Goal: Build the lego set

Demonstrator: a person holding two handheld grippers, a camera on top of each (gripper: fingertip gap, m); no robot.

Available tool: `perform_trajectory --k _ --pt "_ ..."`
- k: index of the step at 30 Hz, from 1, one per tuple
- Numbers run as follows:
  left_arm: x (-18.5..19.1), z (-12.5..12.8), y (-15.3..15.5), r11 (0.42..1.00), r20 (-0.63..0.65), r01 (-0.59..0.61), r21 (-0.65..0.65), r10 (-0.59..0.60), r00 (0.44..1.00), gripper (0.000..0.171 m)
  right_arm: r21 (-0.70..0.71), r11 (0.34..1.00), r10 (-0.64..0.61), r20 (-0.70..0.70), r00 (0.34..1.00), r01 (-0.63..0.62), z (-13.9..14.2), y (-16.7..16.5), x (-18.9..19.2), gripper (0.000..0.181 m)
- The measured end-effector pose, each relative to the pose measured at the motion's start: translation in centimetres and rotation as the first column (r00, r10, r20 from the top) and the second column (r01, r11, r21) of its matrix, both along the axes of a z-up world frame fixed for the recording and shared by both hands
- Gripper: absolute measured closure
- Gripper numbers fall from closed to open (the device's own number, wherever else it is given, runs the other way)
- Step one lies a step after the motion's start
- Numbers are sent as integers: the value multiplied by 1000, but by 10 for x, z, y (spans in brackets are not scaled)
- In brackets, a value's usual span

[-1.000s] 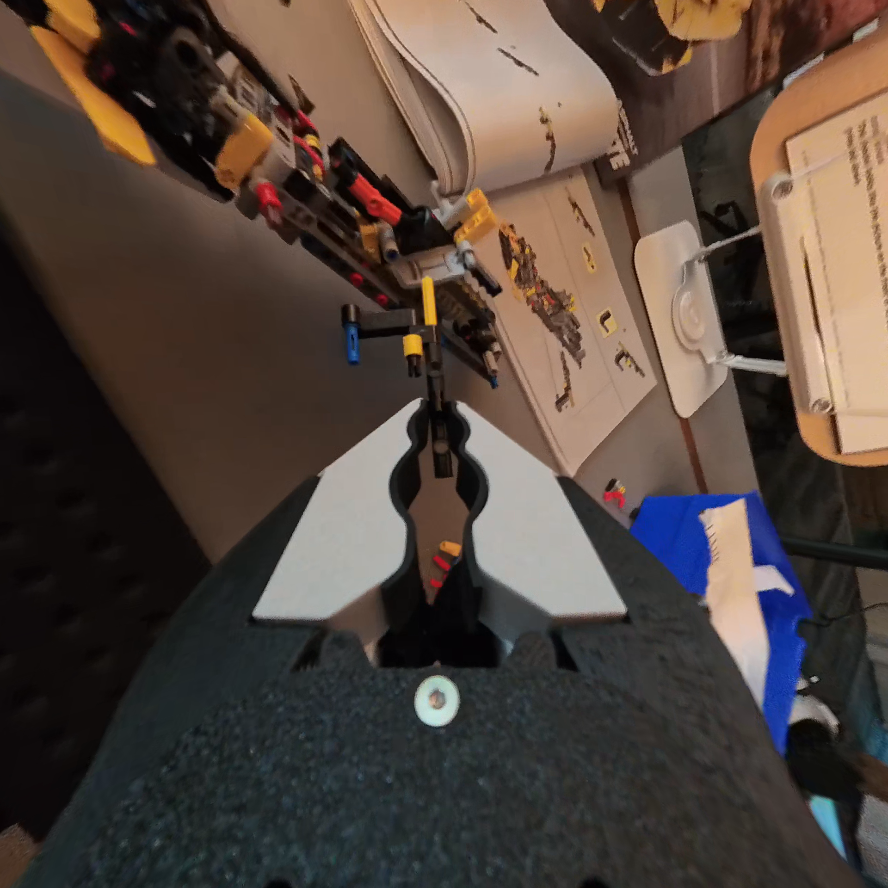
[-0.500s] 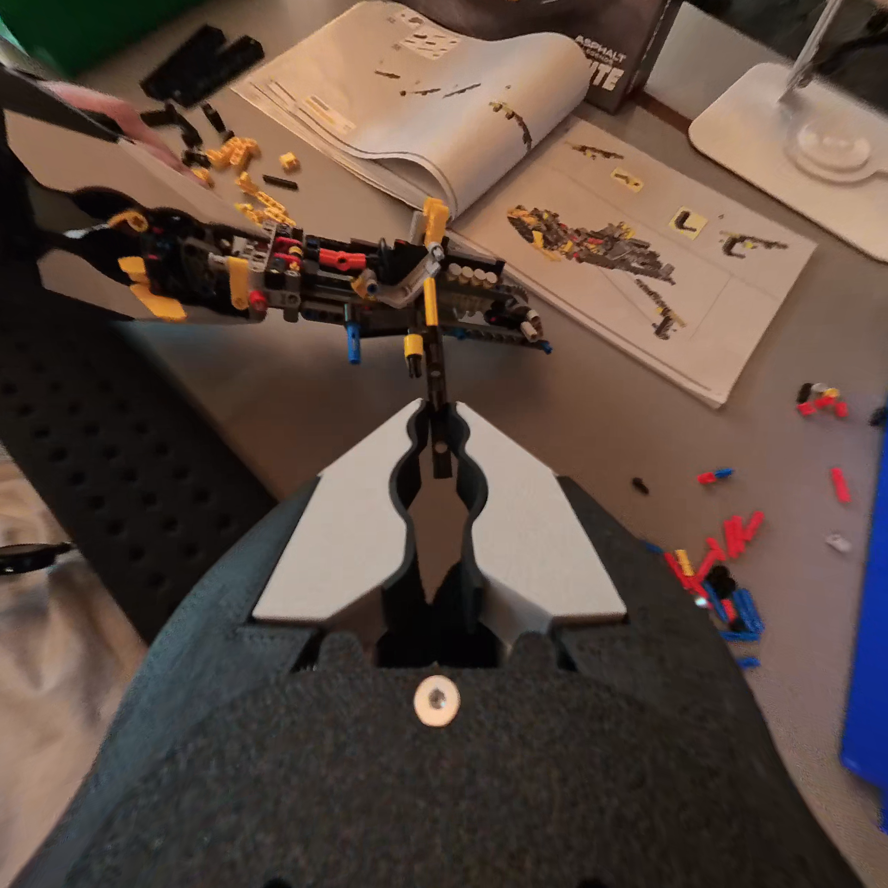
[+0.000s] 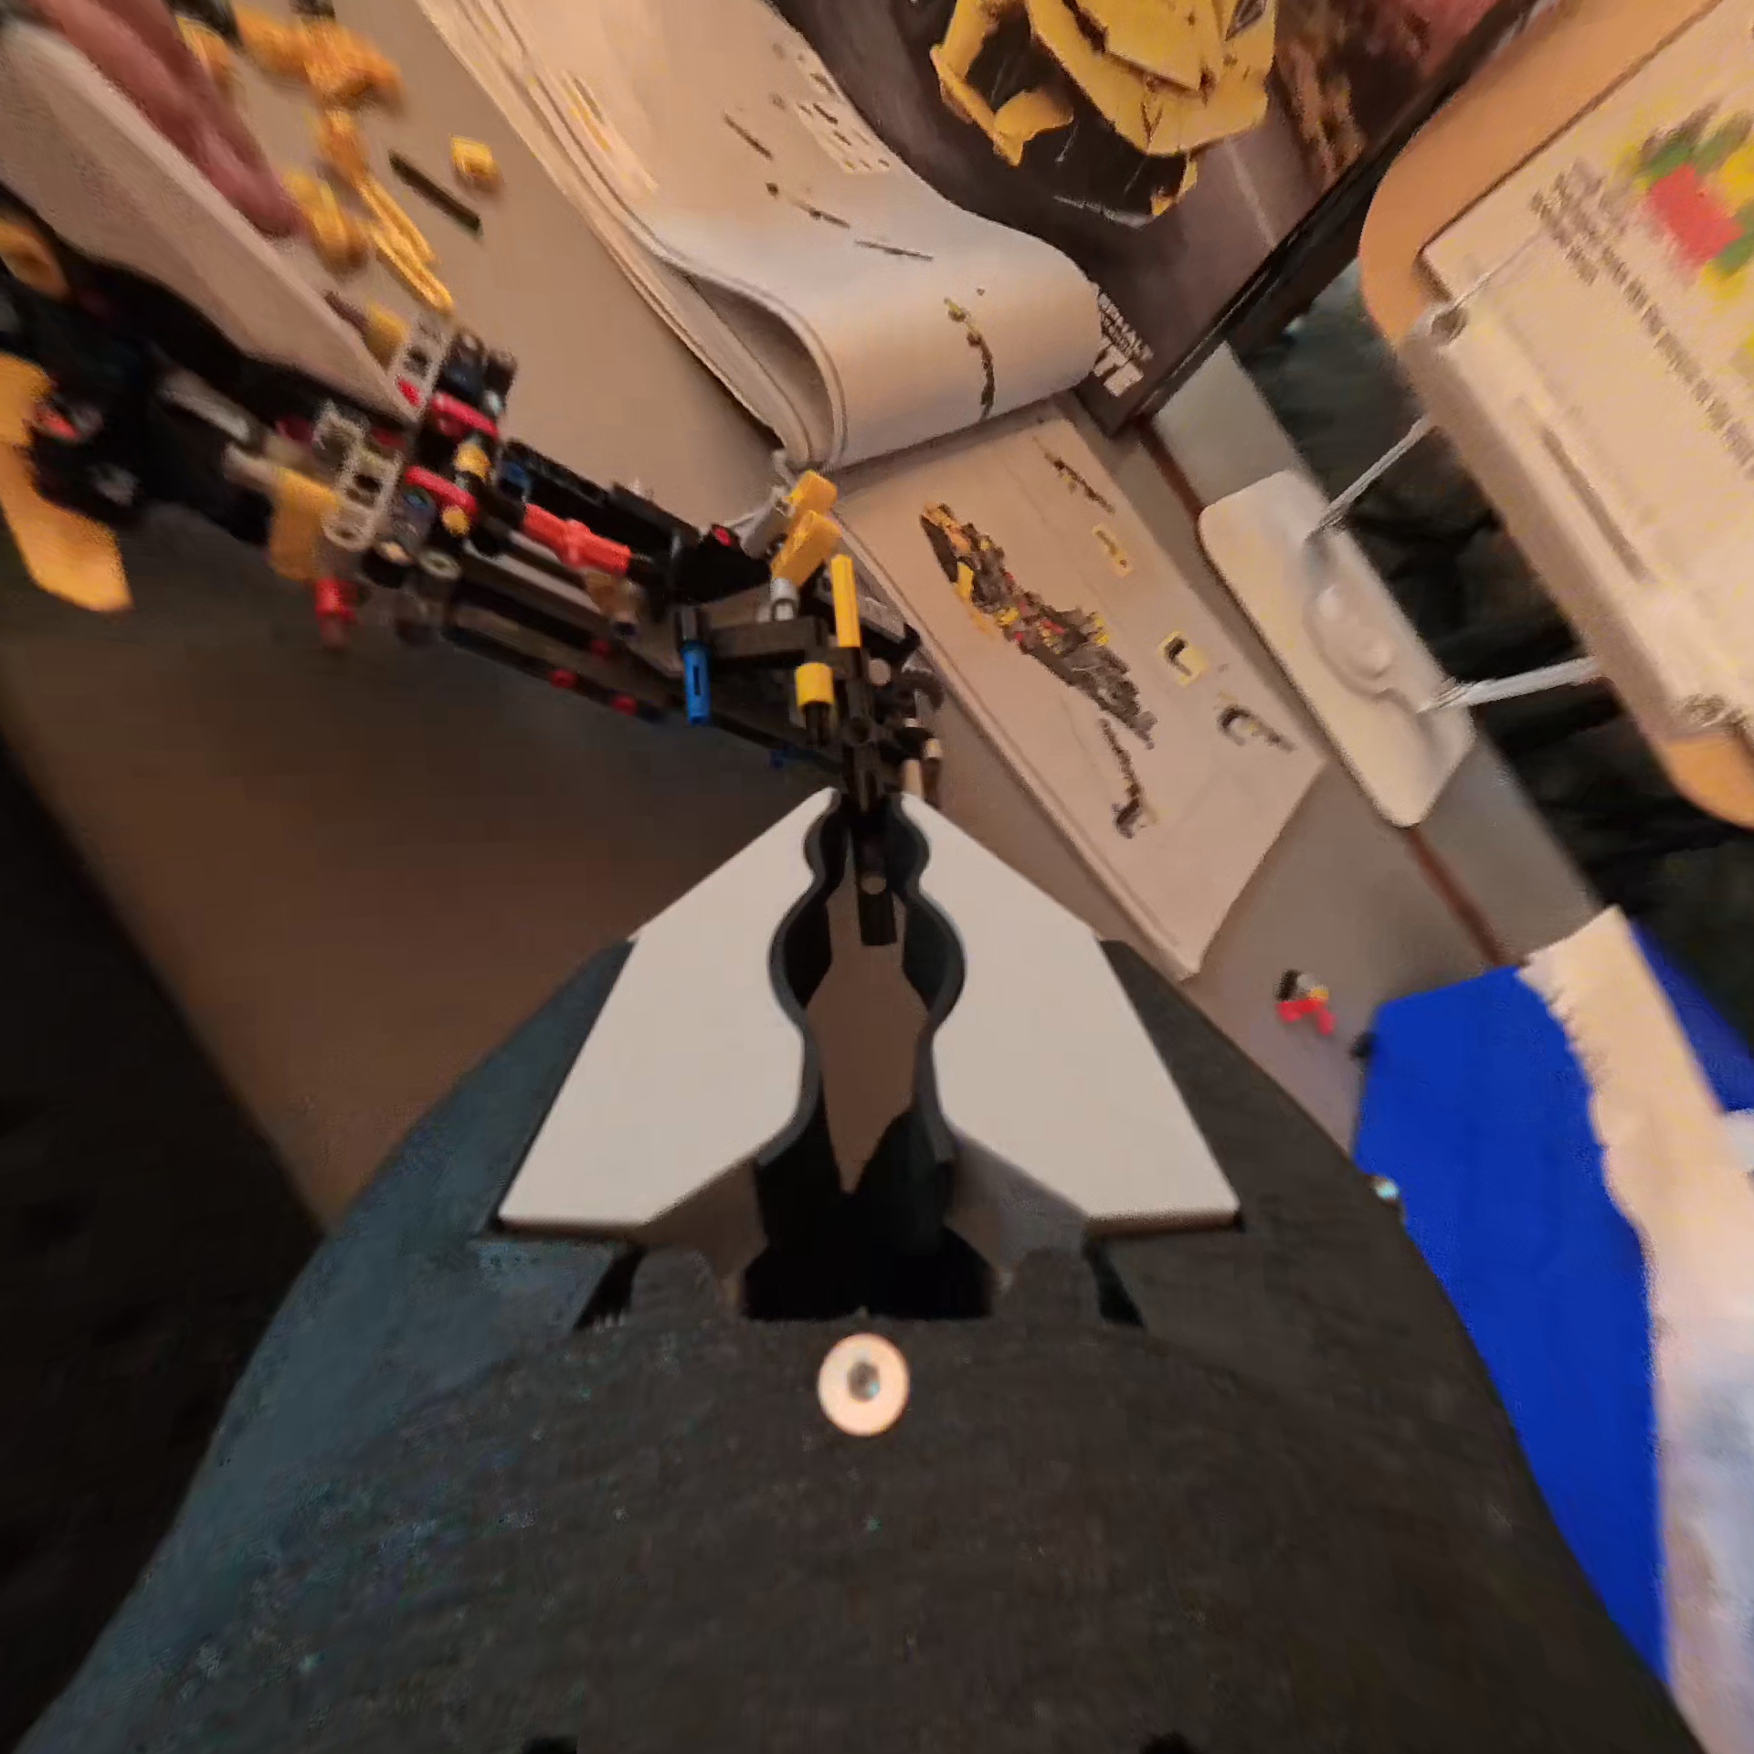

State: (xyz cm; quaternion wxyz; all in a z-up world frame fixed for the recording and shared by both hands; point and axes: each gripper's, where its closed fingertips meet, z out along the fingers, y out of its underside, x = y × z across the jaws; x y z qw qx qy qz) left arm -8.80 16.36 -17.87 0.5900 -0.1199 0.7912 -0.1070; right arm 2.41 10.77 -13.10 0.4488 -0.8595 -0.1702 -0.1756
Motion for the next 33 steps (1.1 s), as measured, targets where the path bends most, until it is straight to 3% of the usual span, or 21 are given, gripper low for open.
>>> perform_trajectory --k 2,4,11,18,23,25,27,29,33 --pt "0 -8 3 995 4 19 94 -19 1000 136 3 999 43 95 995 -43 -12 5 1 174" --pt "2 -15 10 990 -9 4 144 -2 1000 135 -25 998 63 105 992 -60 -28 9 -1 174" --pt "1 -22 16 994 -101 -42 97 52 994 129 -86 993 81 -8 997 -82 -48 17 -19 174" --pt "-4 -21 23 988 -178 -138 76 150 973 125 -104 995 -10 -173 985 -8 -57 24 -17 174" --pt "-7 -18 25 959 -103 -129 251 159 982 130 -109 994 -21 -320 947 -15 -39 9 -22 174" --pt "-7 -18 25 955 -95 -137 262 167 981 131 -173 985 -93 -422 902 21 -41 -2 -12 175" --pt "-6 -17 21 966 -104 -136 219 162 981 130 -311 950 -157 -397 904 28 -60 -18 -2 175" --pt "-5 -15 19 969 -102 -131 210 155 983 131 -364 931 -137 -331 933 7 -75 -24 -2 175" --pt "-3 -14 16 971 -102 -136 196 158 982 132 -405 913 -106 -331 938 -40 -89 -25 -17 174"
